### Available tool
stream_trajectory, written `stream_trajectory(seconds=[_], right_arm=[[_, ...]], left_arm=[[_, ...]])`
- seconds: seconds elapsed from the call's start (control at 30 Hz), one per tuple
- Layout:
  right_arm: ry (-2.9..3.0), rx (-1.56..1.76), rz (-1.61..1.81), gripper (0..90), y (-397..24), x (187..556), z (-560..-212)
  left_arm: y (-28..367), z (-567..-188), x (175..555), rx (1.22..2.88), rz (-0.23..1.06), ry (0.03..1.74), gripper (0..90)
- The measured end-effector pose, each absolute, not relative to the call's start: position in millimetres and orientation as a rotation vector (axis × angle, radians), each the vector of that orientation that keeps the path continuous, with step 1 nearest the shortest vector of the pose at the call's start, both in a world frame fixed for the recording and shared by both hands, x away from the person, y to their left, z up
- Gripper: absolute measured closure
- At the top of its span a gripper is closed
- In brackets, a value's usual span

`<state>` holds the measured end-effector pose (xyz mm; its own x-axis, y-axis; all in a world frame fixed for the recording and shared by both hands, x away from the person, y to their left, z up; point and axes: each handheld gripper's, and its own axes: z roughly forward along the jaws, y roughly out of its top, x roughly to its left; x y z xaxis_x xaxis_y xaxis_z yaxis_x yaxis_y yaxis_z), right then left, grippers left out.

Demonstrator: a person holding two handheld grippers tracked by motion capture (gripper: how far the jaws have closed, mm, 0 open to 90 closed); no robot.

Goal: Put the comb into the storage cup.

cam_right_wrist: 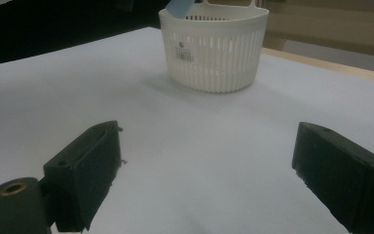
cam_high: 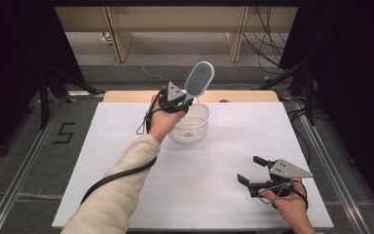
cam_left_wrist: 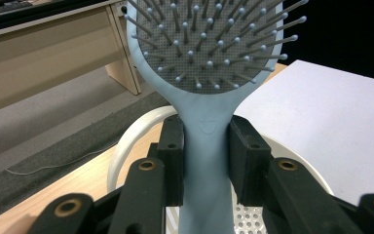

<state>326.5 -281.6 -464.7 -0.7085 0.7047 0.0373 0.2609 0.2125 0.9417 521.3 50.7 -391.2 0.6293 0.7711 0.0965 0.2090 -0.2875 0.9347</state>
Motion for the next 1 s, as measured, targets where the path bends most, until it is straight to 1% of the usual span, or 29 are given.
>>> stream_trajectory(seconds=[1.0], right_arm=[[2.094,0.896,1.502,11.4,-281.8,326.7,-464.9]], left_arm=[[47.5,-397.0,523.6,1.835,0.677,0.782,69.5]])
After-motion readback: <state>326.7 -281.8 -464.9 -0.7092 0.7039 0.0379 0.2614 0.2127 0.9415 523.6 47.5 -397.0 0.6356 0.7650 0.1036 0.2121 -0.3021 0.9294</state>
